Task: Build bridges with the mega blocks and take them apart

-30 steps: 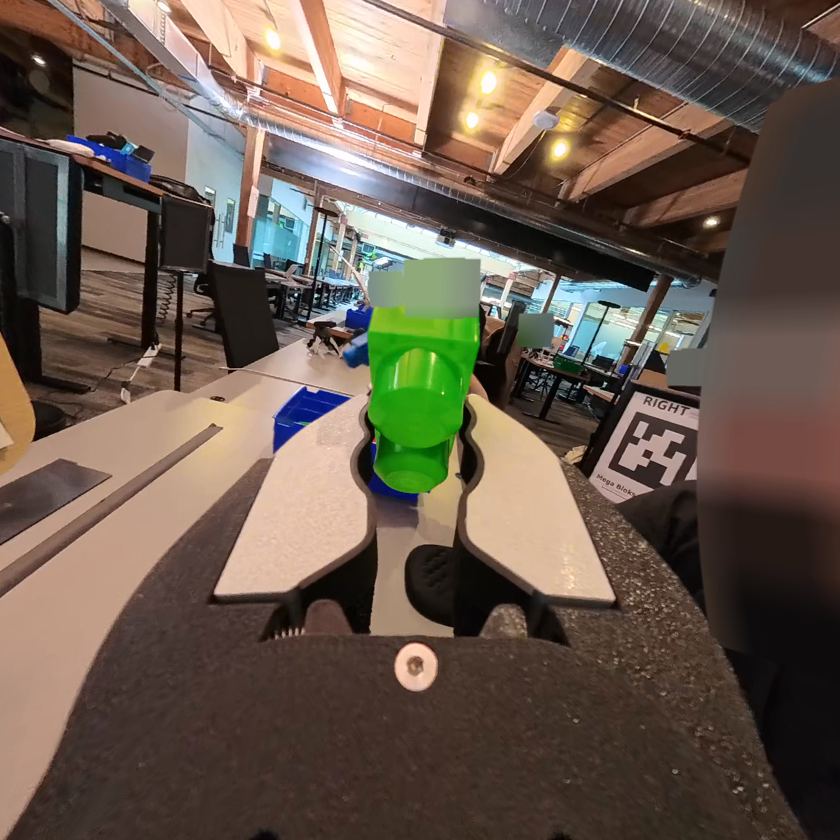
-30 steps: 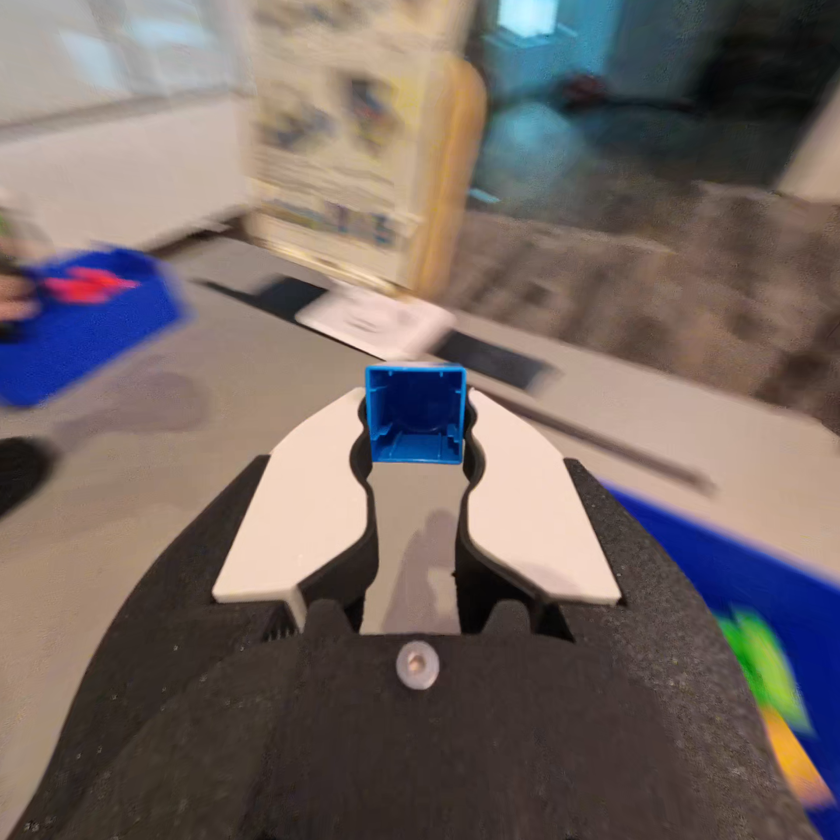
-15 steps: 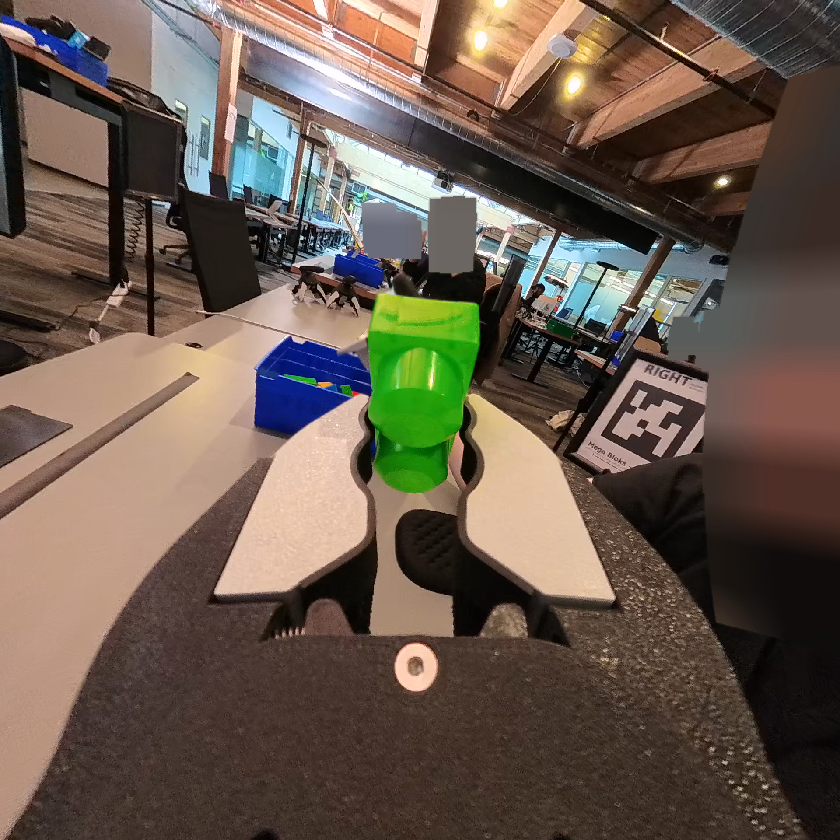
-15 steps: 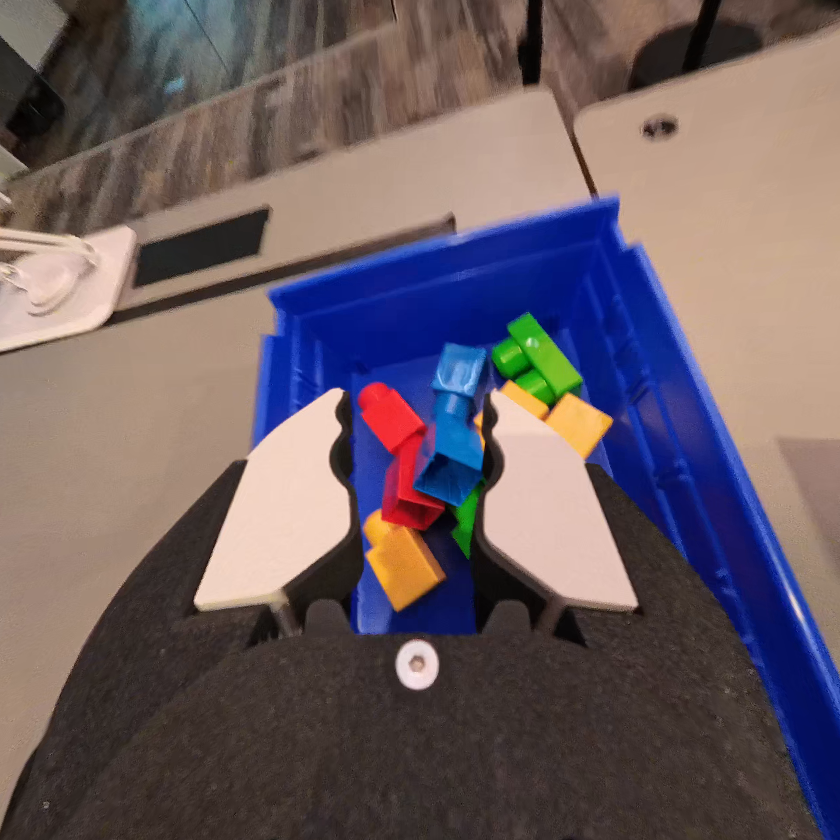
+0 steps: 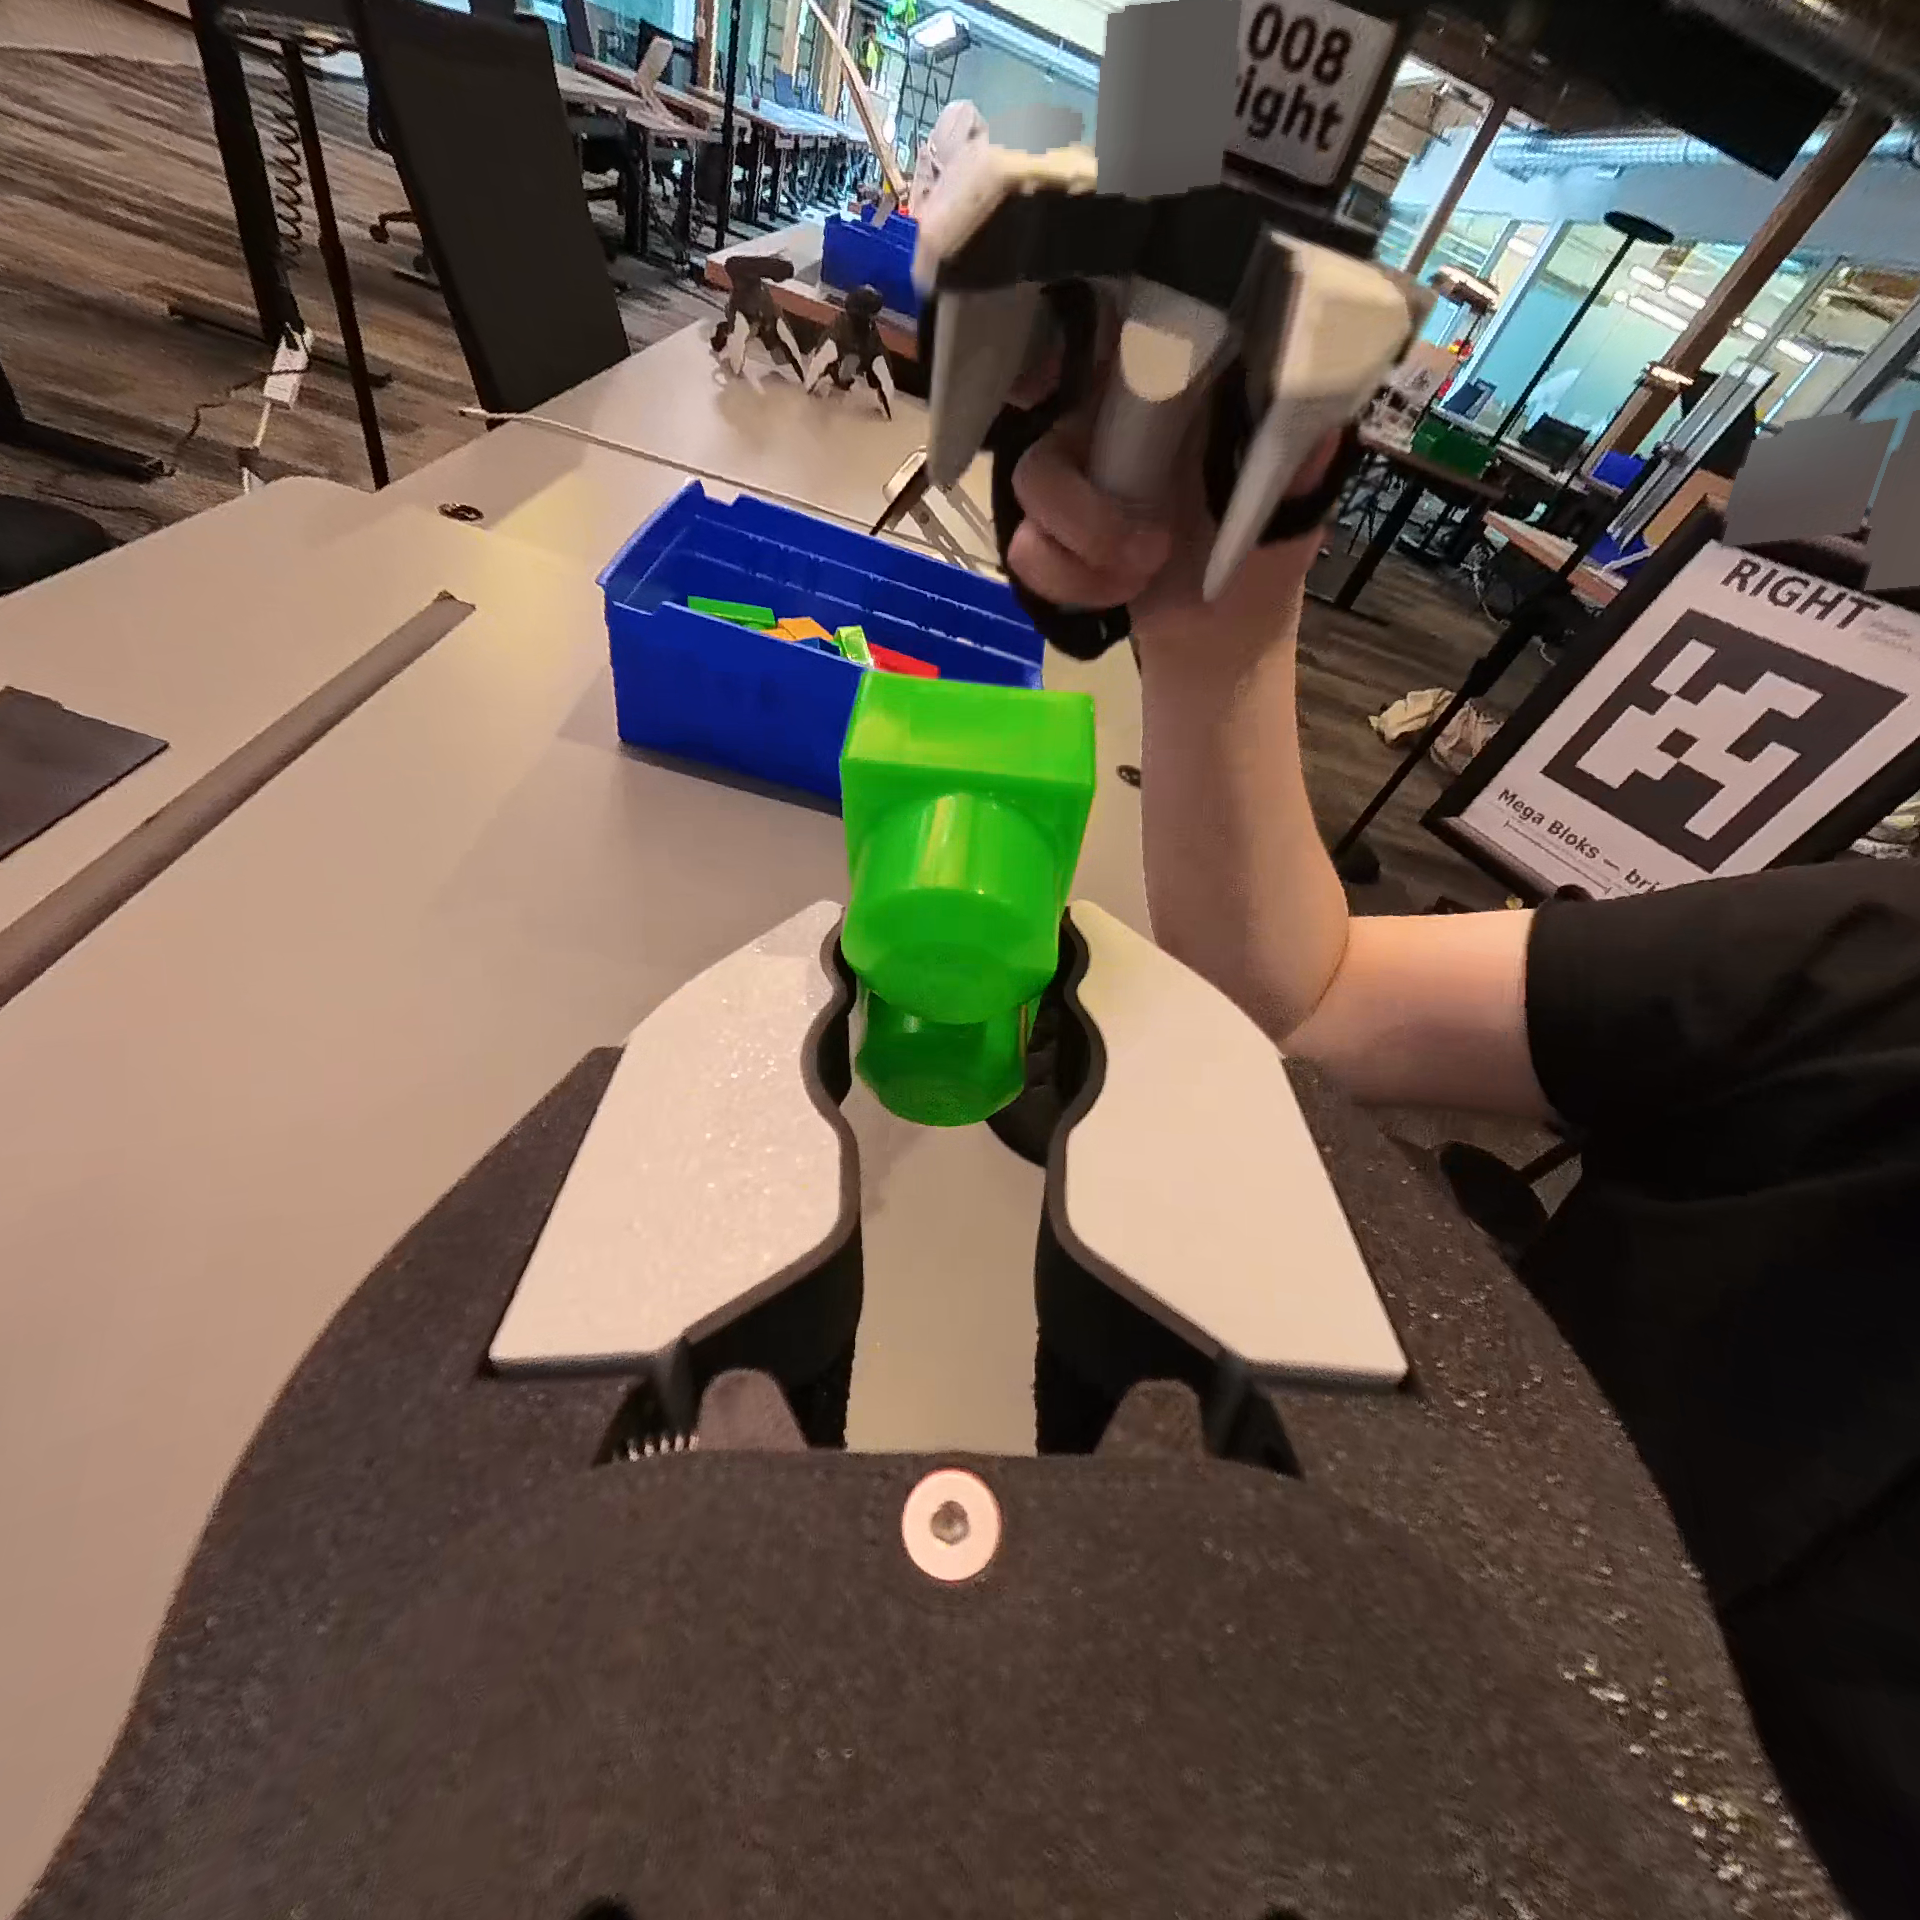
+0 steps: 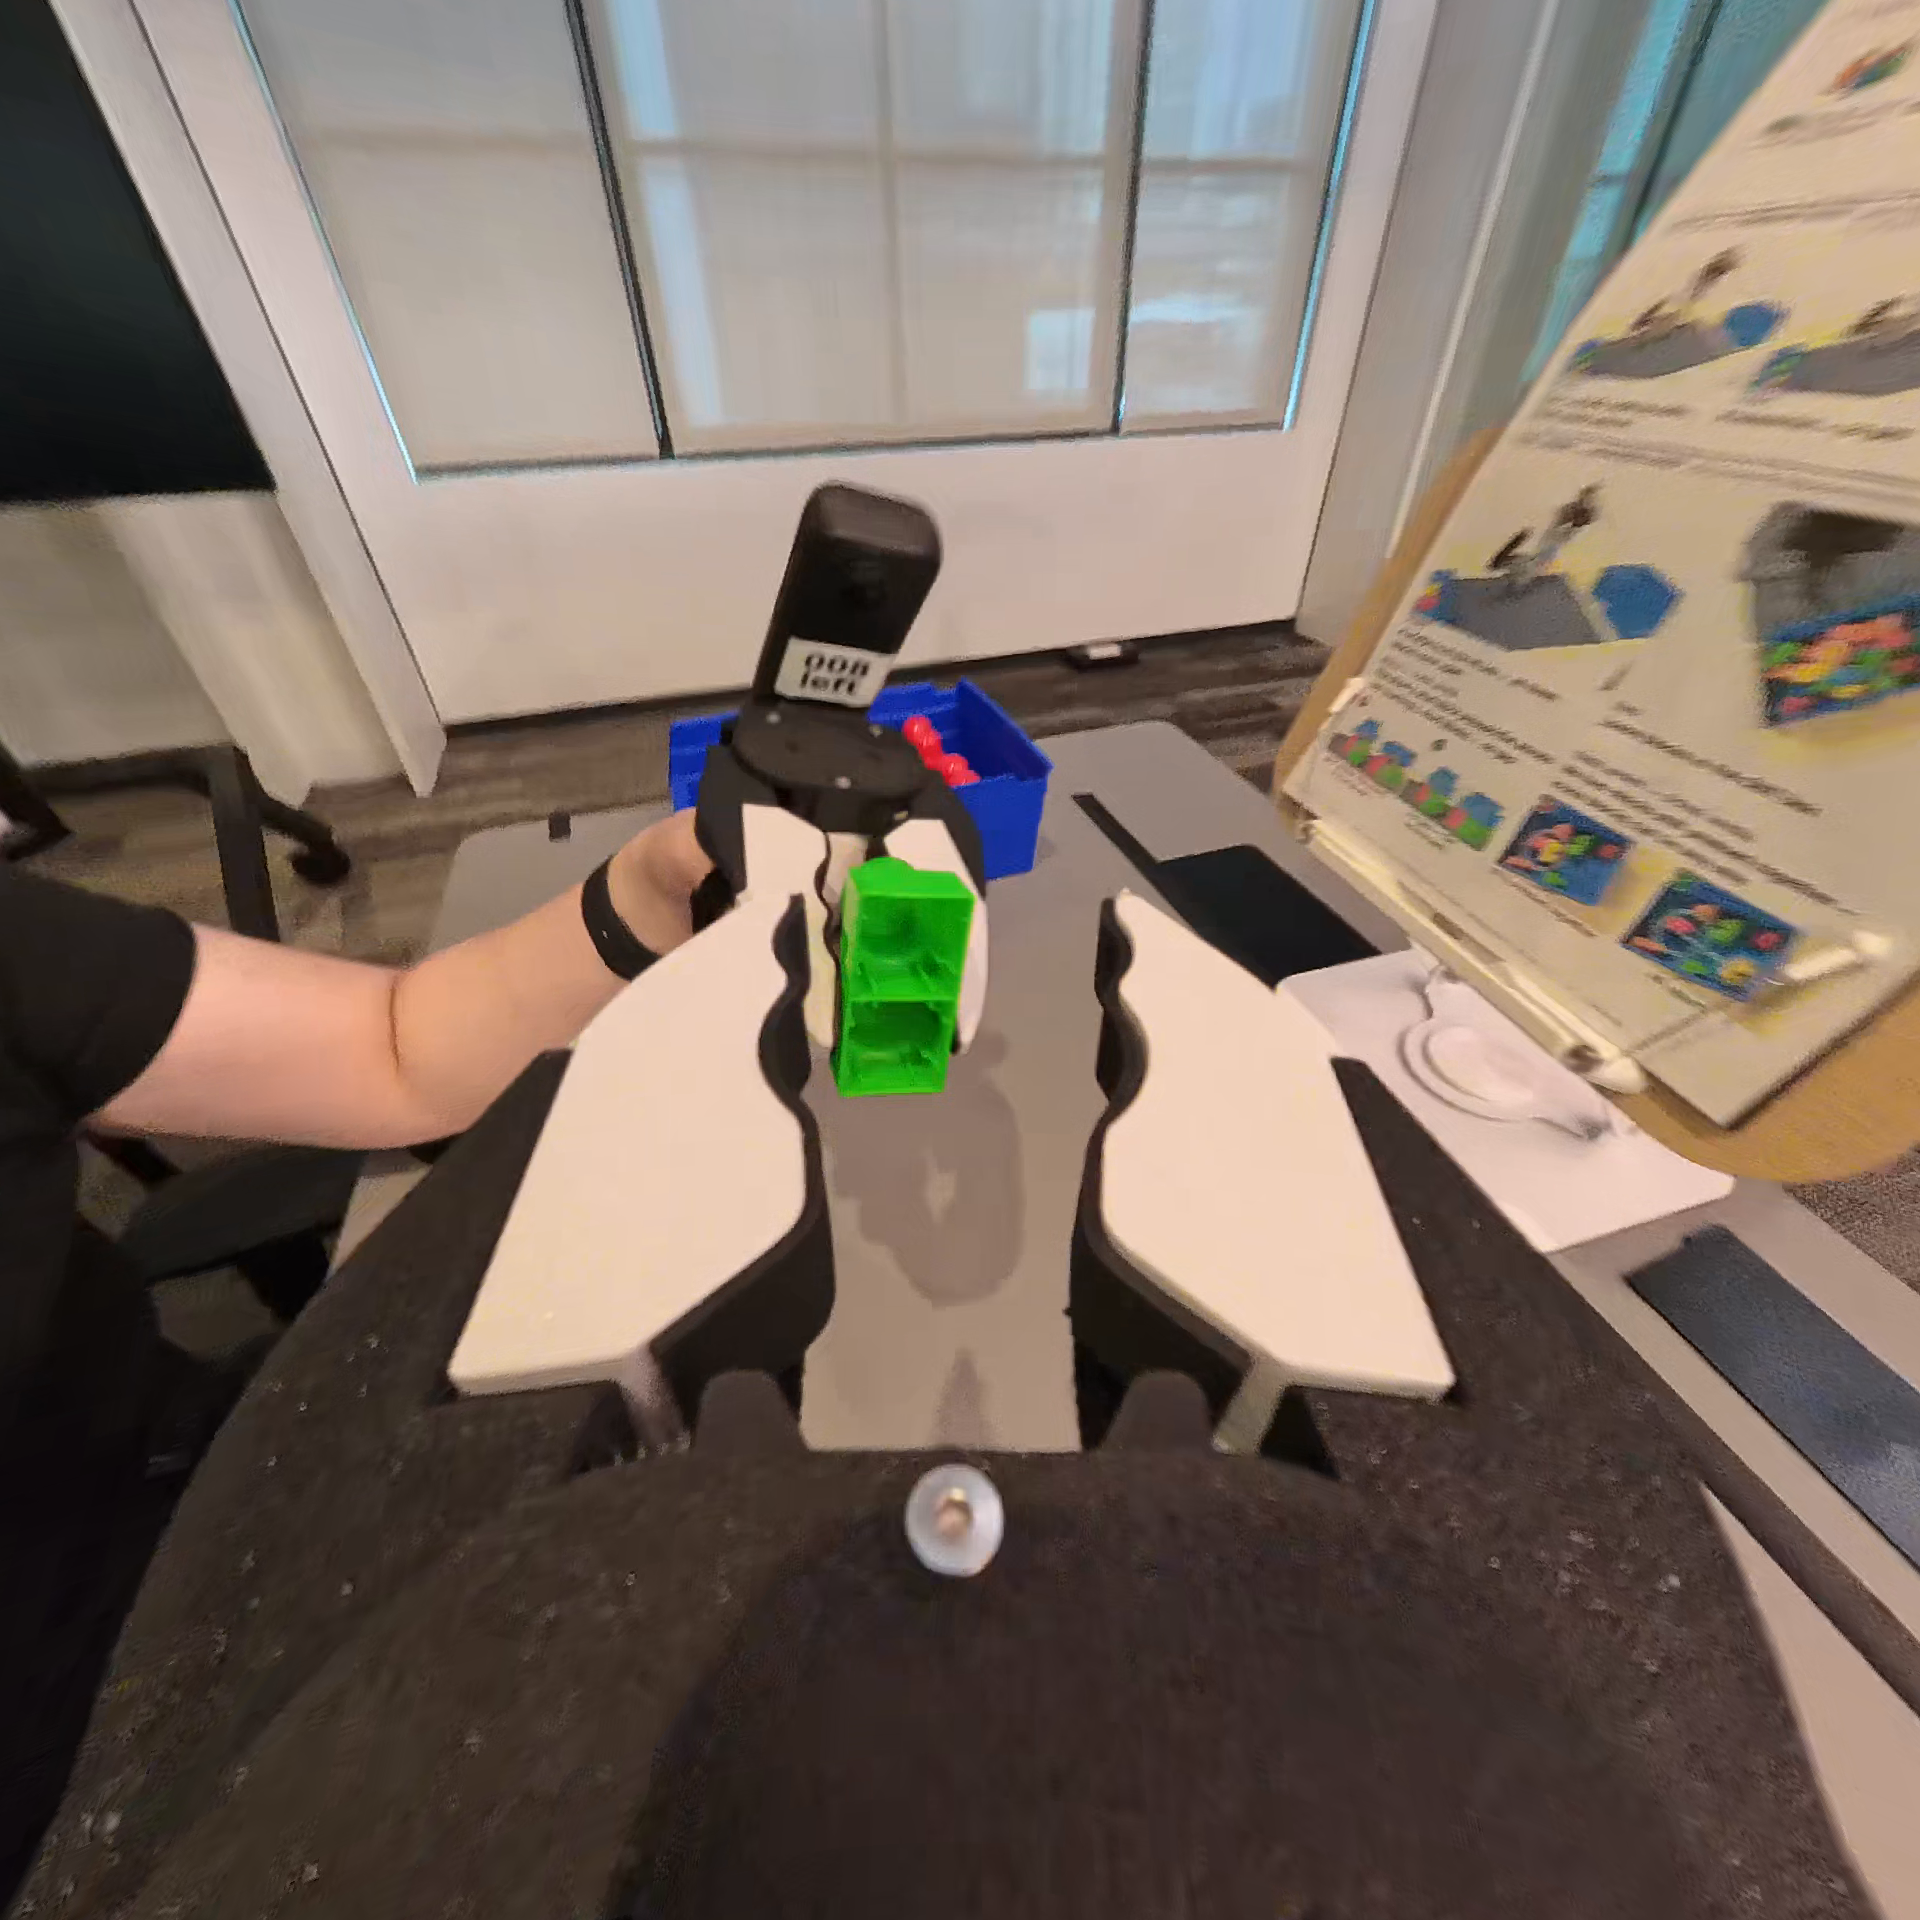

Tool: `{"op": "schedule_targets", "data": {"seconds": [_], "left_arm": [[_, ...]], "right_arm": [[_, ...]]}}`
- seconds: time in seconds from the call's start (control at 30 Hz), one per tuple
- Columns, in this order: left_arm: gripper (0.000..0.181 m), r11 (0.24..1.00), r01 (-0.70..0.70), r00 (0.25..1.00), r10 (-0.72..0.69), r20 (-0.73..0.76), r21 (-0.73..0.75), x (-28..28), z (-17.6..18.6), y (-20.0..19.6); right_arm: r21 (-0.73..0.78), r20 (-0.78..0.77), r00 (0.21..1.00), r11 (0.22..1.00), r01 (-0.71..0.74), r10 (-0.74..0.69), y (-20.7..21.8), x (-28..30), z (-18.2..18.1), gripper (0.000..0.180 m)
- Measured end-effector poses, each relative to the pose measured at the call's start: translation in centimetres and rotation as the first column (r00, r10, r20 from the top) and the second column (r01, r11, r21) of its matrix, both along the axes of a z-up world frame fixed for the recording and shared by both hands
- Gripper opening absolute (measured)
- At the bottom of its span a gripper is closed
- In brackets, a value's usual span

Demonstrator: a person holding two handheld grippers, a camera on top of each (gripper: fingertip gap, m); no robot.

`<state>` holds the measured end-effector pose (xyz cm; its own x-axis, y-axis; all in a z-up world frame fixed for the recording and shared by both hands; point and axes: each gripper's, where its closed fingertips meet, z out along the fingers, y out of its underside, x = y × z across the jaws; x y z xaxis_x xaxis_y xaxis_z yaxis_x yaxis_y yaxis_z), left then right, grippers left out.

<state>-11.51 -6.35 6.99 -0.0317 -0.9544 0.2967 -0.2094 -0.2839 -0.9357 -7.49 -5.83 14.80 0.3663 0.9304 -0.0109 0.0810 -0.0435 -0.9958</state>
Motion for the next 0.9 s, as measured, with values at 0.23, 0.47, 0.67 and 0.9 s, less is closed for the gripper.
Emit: {"op": "schedule_targets", "data": {"seconds": [0.23,0.47,0.67,0.9], "left_arm": [[0.036,1.0,0.022,1.0,-0.022,-0.009,0.013,0.4,-0.1,-0.5],[0.054,0.999,0.03,0.999,-0.03,0.023,-0.025,0.8,0.2,-0.7],[0.051,0.999,0.012,1.0,-0.01,0.029,-0.048,0.0,0.4,0.0],[0.048,0.999,0.006,0.999,-0.004,0.038,-0.043,-0.8,1.0,0.1]], "right_arm": [[-0.159,0.097,0.986,0.98,-0.118,0.135,0.3,-5.9,-4.8,0.056],[-0.184,0.104,0.981,0.972,-0.143,0.164,0.6,-5.5,-5.3,0.035],[-0.006,0.219,0.921,0.944,0.331,-0.321,4.8,7.5,-3.4,0.036],[-0.158,0.499,0.362,0.328,0.931,-0.787,4.3,35.4,-14.1,0.036]]}}
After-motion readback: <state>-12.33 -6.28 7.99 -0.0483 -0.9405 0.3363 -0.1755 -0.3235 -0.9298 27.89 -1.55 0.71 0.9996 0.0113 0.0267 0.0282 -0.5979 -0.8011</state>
